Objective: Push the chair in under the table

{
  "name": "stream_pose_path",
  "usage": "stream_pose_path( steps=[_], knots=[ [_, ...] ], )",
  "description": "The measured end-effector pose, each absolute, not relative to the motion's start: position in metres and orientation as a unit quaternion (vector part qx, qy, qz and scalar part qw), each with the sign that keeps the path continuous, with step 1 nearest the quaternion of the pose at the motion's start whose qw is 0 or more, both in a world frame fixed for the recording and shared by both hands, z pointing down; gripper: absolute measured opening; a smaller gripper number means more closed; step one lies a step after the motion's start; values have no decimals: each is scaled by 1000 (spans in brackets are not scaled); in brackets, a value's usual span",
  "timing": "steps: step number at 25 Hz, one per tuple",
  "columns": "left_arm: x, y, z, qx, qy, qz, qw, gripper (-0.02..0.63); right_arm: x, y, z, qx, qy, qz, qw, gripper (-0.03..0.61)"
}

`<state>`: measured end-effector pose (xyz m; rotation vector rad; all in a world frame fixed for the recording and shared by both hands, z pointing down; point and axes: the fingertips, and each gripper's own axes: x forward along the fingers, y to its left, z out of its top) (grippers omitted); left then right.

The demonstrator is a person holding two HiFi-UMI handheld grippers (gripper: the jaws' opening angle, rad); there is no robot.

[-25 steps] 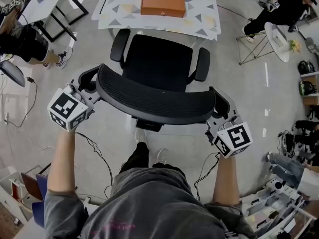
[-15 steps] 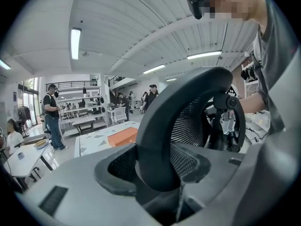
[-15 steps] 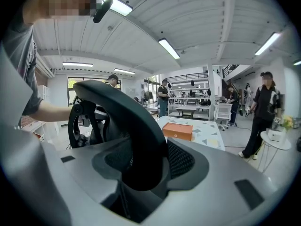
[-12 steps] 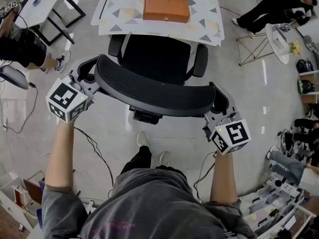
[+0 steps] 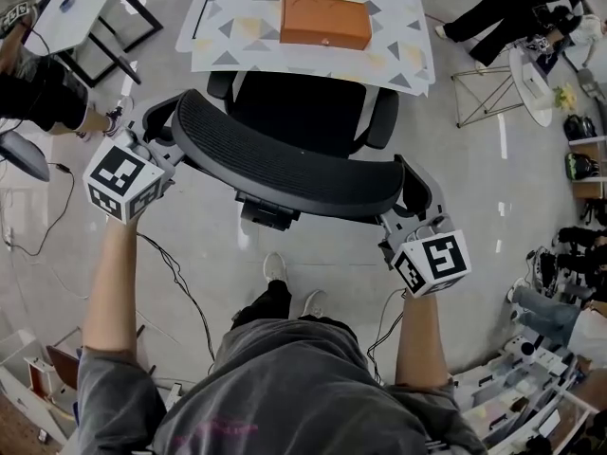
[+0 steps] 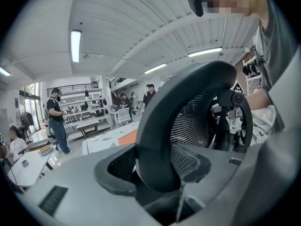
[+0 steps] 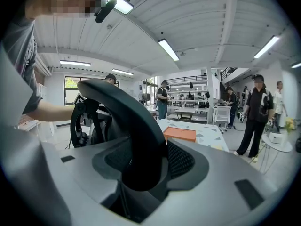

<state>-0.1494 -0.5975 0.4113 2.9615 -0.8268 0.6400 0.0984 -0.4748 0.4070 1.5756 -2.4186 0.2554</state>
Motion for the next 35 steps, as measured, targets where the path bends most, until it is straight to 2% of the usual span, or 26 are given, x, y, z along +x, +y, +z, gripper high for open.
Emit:
stream_pose_path(
  steps=[14, 21, 35],
  knots=[
    [-156, -593, 410, 923, -294, 246, -30, 230, 95, -466, 405, 531, -833, 85, 134, 233],
    [-167, -566, 396, 912, -330, 243, -30, 229, 111, -444, 395, 532, -835, 80, 116, 233],
    [-141, -466, 355, 899, -390, 198, -32, 207, 139, -380, 363, 511, -853, 74, 72, 233]
  ],
)
